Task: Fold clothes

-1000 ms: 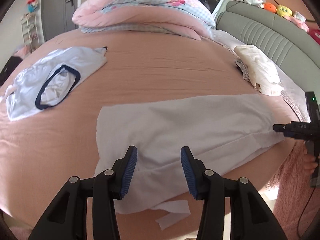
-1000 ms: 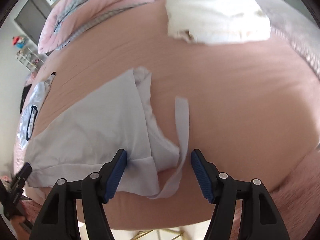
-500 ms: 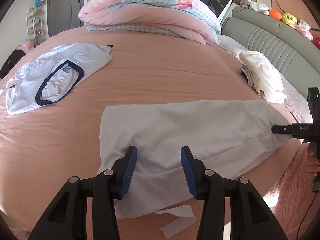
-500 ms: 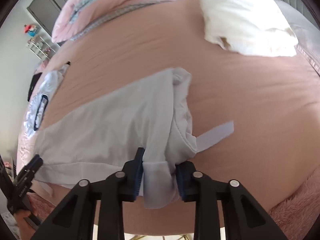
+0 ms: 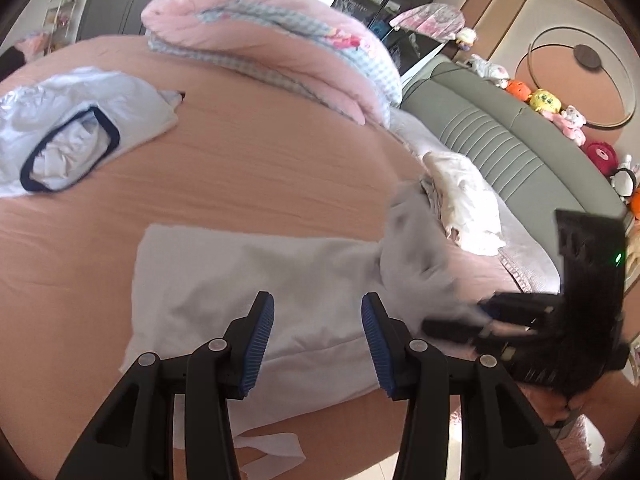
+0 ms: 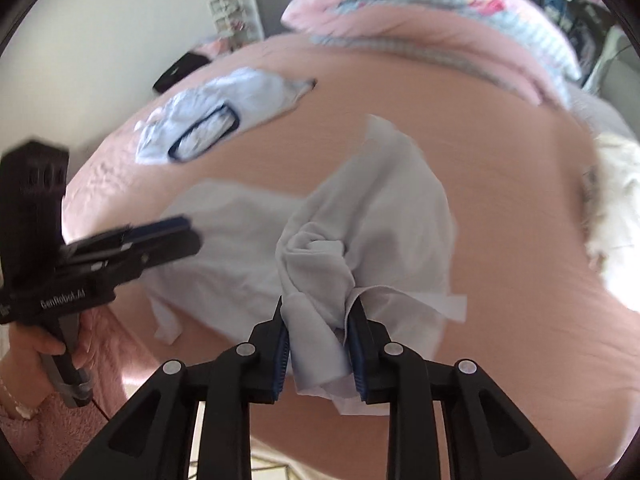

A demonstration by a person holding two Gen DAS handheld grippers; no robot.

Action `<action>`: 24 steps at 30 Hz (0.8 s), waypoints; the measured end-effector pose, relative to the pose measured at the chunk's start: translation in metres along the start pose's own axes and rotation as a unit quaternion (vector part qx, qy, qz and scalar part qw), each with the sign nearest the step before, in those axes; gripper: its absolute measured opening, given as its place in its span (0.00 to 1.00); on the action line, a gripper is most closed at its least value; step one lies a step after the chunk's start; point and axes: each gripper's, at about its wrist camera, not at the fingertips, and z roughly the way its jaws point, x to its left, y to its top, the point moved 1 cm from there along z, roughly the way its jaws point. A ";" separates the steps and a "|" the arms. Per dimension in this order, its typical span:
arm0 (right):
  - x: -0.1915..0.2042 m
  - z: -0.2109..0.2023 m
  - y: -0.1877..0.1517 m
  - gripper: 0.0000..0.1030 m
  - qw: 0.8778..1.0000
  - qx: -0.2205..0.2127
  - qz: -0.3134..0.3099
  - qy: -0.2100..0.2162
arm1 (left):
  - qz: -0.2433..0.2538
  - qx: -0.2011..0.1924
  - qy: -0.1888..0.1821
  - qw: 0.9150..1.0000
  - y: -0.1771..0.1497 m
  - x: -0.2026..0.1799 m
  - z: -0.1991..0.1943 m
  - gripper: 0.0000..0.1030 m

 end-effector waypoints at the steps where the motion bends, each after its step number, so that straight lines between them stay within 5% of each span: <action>1: 0.001 0.005 -0.007 0.29 1.000 0.020 0.005 0.012 | -0.014 0.010 -0.016 1.000 0.000 0.003 0.005 0.41; 3: -0.001 0.005 -0.011 0.31 0.999 0.023 0.032 0.033 | -0.041 0.031 -0.048 0.998 -0.001 0.010 0.015 0.43; 6: -0.019 -0.029 -0.020 0.48 0.991 -0.034 0.093 0.086 | -0.084 0.055 -0.117 0.988 -0.005 0.017 0.028 0.48; 8: -0.037 -0.055 -0.026 0.63 0.979 -0.085 0.148 0.110 | -0.081 0.057 -0.132 0.986 -0.004 0.012 0.033 0.55; 11: -0.057 -0.081 -0.036 0.63 0.967 -0.136 0.190 0.103 | -0.070 0.069 -0.126 0.987 -0.003 0.002 0.042 0.59; 16: -0.089 -0.062 -0.048 0.63 0.969 -0.079 0.225 -0.055 | -0.042 0.083 -0.097 0.991 -0.006 -0.016 0.055 0.59; 24: -0.079 -0.026 -0.068 0.63 0.975 -0.011 0.208 -0.071 | -0.010 0.039 -0.093 0.995 -0.004 -0.029 0.044 0.59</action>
